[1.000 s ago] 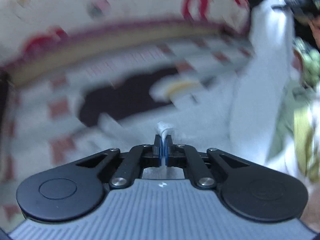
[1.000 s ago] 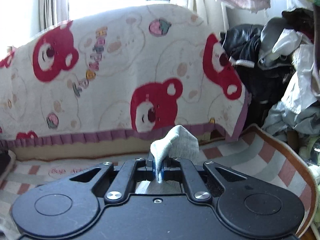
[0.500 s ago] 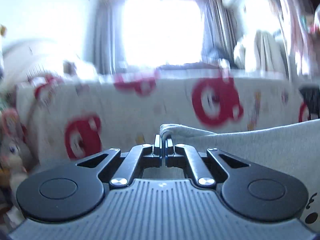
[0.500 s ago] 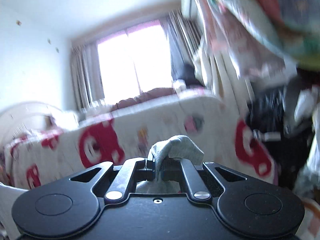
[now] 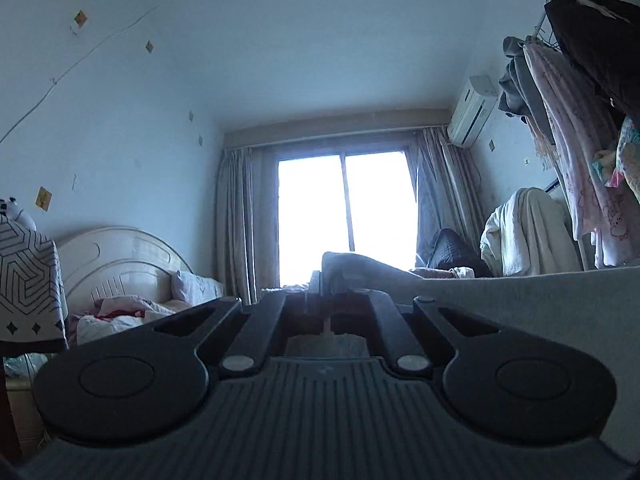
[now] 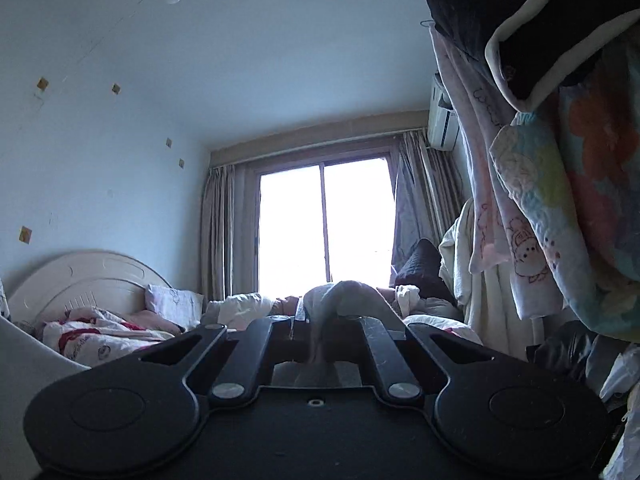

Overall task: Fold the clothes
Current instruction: 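Lift the grey T-shirt high with both grippers and shake it out, then lay the T-shirt on the mat and open both grippers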

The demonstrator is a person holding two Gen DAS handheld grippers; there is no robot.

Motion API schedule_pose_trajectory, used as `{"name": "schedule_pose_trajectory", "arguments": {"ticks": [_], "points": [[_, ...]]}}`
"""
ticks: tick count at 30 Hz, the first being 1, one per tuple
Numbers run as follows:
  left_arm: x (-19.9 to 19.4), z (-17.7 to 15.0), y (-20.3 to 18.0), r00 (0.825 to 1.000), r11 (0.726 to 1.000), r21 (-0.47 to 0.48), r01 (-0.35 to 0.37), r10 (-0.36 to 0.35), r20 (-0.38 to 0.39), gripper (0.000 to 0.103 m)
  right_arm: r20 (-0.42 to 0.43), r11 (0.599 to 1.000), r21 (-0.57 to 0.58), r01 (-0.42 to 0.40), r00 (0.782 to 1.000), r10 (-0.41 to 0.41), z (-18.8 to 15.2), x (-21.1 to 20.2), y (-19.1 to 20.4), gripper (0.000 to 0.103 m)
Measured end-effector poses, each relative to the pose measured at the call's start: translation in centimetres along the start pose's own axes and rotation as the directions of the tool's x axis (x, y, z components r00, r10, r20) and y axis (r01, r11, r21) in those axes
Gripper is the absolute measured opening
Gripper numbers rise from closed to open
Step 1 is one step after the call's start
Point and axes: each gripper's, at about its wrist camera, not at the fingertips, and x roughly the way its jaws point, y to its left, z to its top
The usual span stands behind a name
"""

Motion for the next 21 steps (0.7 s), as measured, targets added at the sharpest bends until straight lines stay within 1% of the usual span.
{"name": "schedule_pose_trajectory", "arguments": {"ticks": [1,2,3,4,6,7,8,9,11,12,14,15,17,18,19,20,21], "points": [[0.9,-0.9,0.1,0.999,1.0,-0.01,0.004,-0.004,-0.032,0.002,-0.025,1.0,-0.004,0.002,1.0,-0.002,-0.6,0.7,-0.3,0.006],[2.1,-2.1,0.1,0.997,1.0,-0.018,0.004,-0.006,-0.071,0.002,-0.068,1.0,0.001,0.005,0.998,-0.005,-1.6,1.9,-0.7,0.006],[3.8,-4.1,0.2,0.992,1.0,-0.019,-0.001,-0.001,-0.126,0.002,-0.113,1.0,0.003,0.007,0.994,-0.007,-2.8,3.3,-1.2,0.006],[5.6,-6.1,0.2,0.984,1.0,-0.021,-0.007,0.003,-0.18,0.003,-0.159,1.0,-0.004,0.009,0.987,-0.009,-4.3,5.0,-1.8,0.006],[9.1,-10.0,0.3,0.958,1.0,-0.022,-0.019,0.012,-0.286,0.003,-0.256,1.0,-0.019,0.014,0.967,-0.019,-7.7,8.4,-2.6,0.006],[10.9,-12.0,0.3,0.941,0.999,-0.023,-0.025,0.016,-0.338,0.002,-0.316,1.0,-0.014,0.019,0.949,-0.022,-9.9,10.5,-3.2,0.006],[12.7,-14.3,0.2,0.92,0.999,-0.02,-0.029,0.019,-0.392,0.002,-0.376,1.0,0.002,0.026,0.926,-0.024,-12.2,12.5,-3.8,0.006],[14.6,-17.3,0.0,0.893,0.999,-0.014,-0.031,0.021,-0.45,0.002,-0.426,0.999,0.016,0.041,0.904,-0.03,-14.8,14.4,-4.3,0.006],[17.5,-23.7,-0.7,0.832,1.0,0.004,-0.026,0.024,-0.554,0.002,-0.513,0.997,0.025,0.068,0.857,-0.046,-20.0,18.0,-5.1,0.006],[18.1,-26.8,-0.9,0.803,0.999,0.009,-0.031,0.03,-0.595,0.002,-0.549,0.996,0.032,0.086,0.834,-0.054,-22.7,19.7,-5.5,0.006],[19.9,-32.0,-1.3,0.747,0.999,0.015,-0.034,0.035,-0.664,0.002,-0.622,0.989,0.054,0.138,0.779,-0.075,-27.6,22.7,-6.5,0.006],[20.7,-34.3,-1.5,0.722,0.999,0.02,-0.034,0.038,-0.691,0.002,-0.642,0.983,0.067,0.17,0.761,-0.088,-29.8,24.0,-7.1,0.006],[22.5,-37.8,-1.9,0.694,0.999,0.029,-0.04,0.049,-0.718,0.003,-0.662,0.973,0.093,0.209,0.743,-0.096,-34.0,26.1,-8.0,0.006],[23.3,-39.5,-2.0,0.679,0.999,0.034,-0.043,0.054,-0.732,0.003,-0.663,0.972,0.092,0.217,0.742,-0.103,-35.7,26.8,-8.1,0.006],[24.2,-41.2,-2.3,0.668,0.998,0.04,-0.043,0.058,-0.742,0.003,-0.664,0.971,0.088,0.221,0.74,-0.108,-37.4,27.5,-8.2,0.006],[25.2,-42.6,-2.5,0.663,0.998,0.049,-0.034,0.059,-0.747,0.003,-0.669,0.973,0.078,0.218,0.735,-0.111,-39.1,28.4,-8.2,0.006],[26.1,-43.8,-2.8,0.654,0.998,0.059,-0.017,0.056,-0.754,0.003,-0.686,0.974,0.065,0.218,0.718,-0.115,-40.8,29.4,-8.2,0.006]]}}
